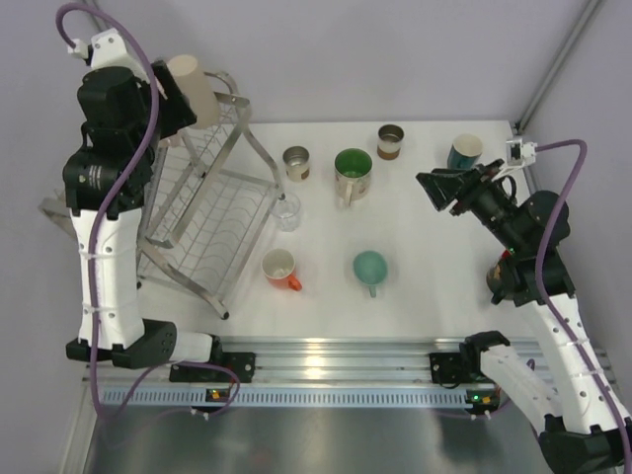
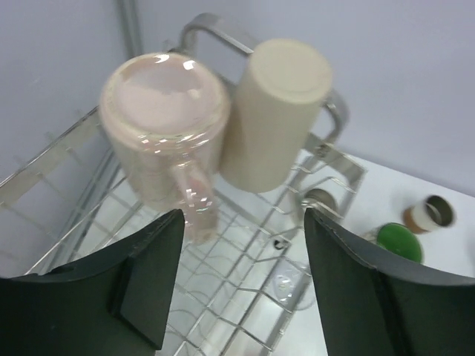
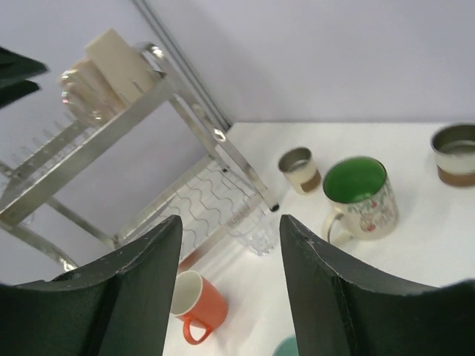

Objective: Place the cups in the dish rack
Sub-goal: Place the cup upside down on the dish rack, then grab a cup with the right arm

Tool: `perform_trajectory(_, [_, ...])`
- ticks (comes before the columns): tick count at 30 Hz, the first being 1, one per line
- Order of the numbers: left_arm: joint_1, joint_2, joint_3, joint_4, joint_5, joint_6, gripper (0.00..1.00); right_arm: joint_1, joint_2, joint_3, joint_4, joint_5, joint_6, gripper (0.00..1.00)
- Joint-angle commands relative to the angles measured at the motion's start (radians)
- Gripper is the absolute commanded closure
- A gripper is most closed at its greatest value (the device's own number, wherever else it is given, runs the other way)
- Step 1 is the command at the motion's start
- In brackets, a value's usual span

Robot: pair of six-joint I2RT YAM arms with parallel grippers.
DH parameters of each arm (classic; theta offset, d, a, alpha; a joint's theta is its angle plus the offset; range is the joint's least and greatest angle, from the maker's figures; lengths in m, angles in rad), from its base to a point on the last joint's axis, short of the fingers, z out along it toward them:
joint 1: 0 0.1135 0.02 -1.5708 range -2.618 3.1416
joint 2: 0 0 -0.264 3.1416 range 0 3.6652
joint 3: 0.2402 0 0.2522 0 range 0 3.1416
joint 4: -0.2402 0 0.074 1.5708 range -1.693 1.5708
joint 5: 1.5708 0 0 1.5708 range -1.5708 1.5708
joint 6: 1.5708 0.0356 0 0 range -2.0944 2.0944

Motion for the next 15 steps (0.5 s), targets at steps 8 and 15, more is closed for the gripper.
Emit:
perform_trajectory(8, [-0.180,0.066,0.141,0.110,0.272,0.052,0.13,-0.032,0.140,0.225,-0.424,0.305,-0.122,0.44])
perform_trajectory(15, [-0.556,0.152,0.158,0.112,0.187,0.129,0.02,-0.073,0.216,0.260,-0.519,0.359,-0.144,0.45])
